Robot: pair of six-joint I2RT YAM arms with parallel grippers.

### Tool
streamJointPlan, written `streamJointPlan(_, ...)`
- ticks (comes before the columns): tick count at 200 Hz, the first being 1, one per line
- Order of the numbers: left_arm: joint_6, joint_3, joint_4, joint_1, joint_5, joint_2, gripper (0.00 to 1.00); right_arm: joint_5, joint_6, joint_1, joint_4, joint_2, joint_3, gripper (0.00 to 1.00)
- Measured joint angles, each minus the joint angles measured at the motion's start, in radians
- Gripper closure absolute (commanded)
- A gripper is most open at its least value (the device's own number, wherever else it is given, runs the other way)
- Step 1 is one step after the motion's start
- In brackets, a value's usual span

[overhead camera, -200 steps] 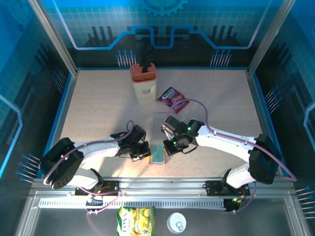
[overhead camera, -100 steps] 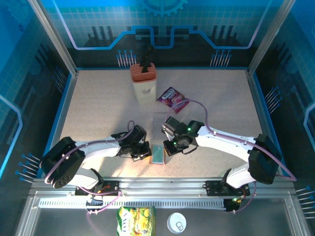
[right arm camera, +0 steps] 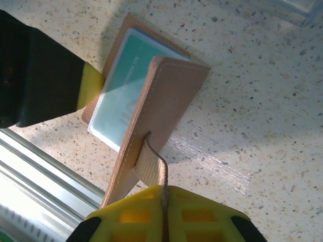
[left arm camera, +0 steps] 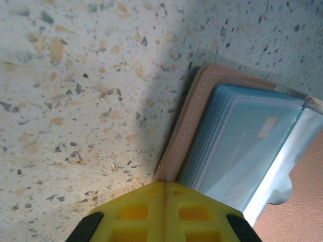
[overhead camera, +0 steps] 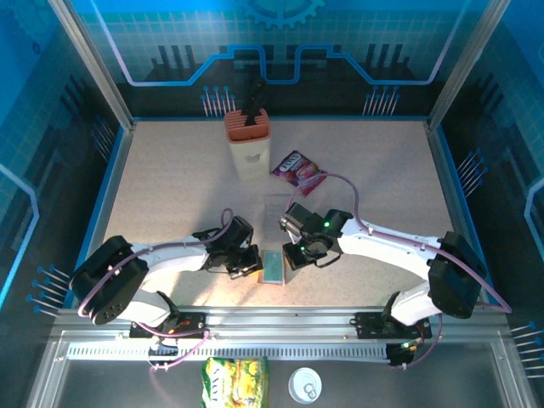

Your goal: Take the credit cards out of the card holder

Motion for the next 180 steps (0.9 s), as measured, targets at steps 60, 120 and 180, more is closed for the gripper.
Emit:
streamJointPlan(60, -0.006, -0.021, 0.033, 0.0, 0.003, -0.006, 1.0, 0.084, 0.024, -0.035, -0.067, -0.025, -0.073, 0.88)
streamJointPlan(120, -0.01, -0.029, 0.05, 0.0, 0.011, -0.007, 1.0, 0.113, 0.048, -0.085, -0.067, -0.022, -0.172, 0.67)
streamJointPlan(180, -0.01, -0.031, 0.053, 0.0, 0.013, -0.007, 1.0, 0.153, 0.076, -0.094, -0.065, 0.072, -0.196, 0.47)
